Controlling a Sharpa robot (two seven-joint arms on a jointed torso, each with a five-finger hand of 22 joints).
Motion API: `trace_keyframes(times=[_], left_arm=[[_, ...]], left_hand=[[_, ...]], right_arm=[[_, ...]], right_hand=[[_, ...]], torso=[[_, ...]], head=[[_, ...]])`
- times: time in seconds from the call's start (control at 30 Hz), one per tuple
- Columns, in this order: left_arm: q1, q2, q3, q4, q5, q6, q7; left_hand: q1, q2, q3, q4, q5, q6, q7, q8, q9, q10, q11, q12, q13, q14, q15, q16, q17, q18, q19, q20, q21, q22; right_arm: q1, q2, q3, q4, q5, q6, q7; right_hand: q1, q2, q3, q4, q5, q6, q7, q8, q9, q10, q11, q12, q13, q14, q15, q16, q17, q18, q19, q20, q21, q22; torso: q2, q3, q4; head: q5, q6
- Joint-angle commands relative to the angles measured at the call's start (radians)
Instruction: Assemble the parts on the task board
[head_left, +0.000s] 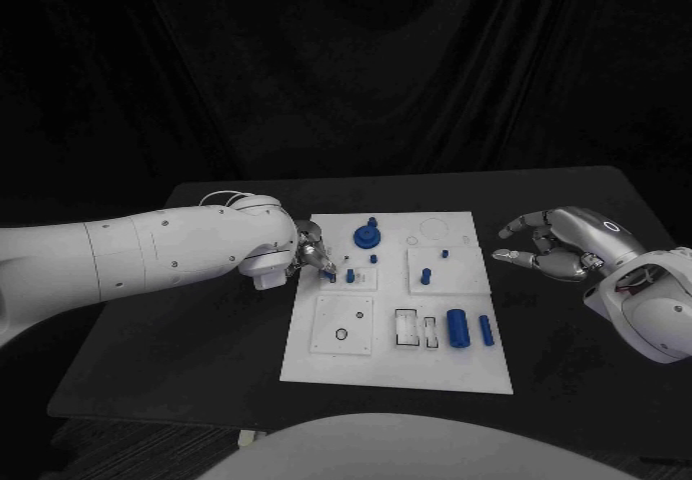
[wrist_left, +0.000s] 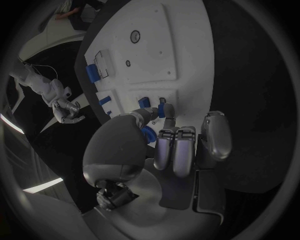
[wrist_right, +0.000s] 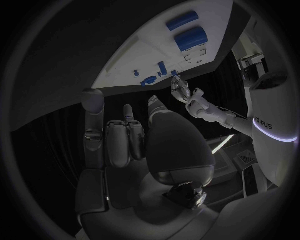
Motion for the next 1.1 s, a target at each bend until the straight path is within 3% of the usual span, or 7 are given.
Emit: trace_keyframes(times=[0.03,1.1], left_arm=[[-0.004,0.003,0.001,0.000,-0.026,-0.004,0.019],[-0.024,0.000,0.001,0.009,-0.028,-0.001,0.014]], left_hand=[[0.004,0.010,0.048,-0.042,-0.003,-0.001,-0.003,-0.006,0.001,0.097,-0.003,-0.003,0.256,0.096,-0.003,-0.003,0.249,-0.001,-0.001,-0.001,-0.004,0.034],[0.003,0.014,0.050,-0.043,-0.006,0.000,-0.003,-0.007,0.001,0.095,-0.003,-0.005,0.254,0.095,-0.003,-0.004,0.248,-0.001,-0.001,-0.001,-0.004,0.034]], right_arm=[[-0.003,-0.001,0.001,0.002,-0.002,0.003,-0.014],[-0.004,-0.004,0.001,0.002,0.024,0.007,-0.013]], right_hand=[[0.006,0.000,0.001,-0.006,0.006,0.009,0.000,-0.003,-0.001,0.006,0.007,-0.007,0.026,0.043,0.007,-0.006,-0.001,0.019,-0.002,0.004,-0.003,-0.001],[0.011,0.001,0.001,-0.009,0.012,0.011,-0.001,-0.004,-0.002,0.005,0.008,-0.011,0.022,0.042,0.008,-0.009,-0.005,0.020,-0.002,0.005,-0.012,-0.003]], torso=[[0.001,0.0005,-0.0004],[0.000,0.0002,0.0015]], head=[[0.000,0.000],[0.001,0.000]])
